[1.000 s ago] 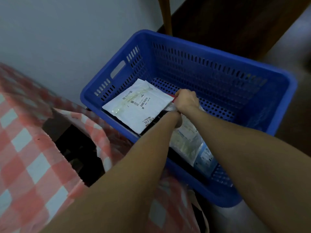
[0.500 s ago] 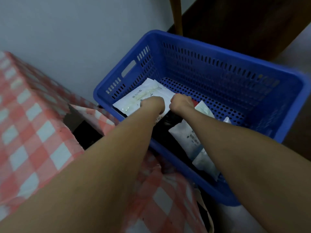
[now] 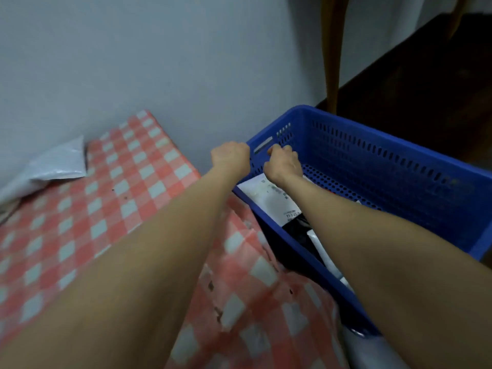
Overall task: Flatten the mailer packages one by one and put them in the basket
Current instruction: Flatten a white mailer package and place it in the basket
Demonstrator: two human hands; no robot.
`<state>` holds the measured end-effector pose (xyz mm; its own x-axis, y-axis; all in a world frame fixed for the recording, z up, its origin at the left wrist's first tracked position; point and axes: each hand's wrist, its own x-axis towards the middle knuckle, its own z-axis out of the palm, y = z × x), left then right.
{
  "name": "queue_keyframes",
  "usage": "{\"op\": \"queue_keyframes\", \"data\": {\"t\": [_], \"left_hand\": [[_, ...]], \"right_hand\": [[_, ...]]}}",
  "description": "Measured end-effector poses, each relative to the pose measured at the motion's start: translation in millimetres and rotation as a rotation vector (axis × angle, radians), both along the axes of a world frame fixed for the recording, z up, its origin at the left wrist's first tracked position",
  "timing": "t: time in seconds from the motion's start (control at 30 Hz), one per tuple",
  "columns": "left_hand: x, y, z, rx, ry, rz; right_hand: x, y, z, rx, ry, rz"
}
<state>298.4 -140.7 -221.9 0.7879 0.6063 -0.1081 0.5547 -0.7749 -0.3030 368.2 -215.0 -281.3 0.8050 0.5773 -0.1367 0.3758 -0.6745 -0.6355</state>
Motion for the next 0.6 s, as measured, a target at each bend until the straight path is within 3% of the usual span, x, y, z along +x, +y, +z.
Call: {"op": "queue_keyframes", "data": {"t": [0.3,0.6], "left_hand": [[-110,38,61,0.12,-0.252,0.113],[-210,72,95,0.135,-0.315,0.289]], "right_hand": [[-81,46,83,0.122,-0.132,0.156],[-164,93,130,0.153,-0.182,0.311]]}}
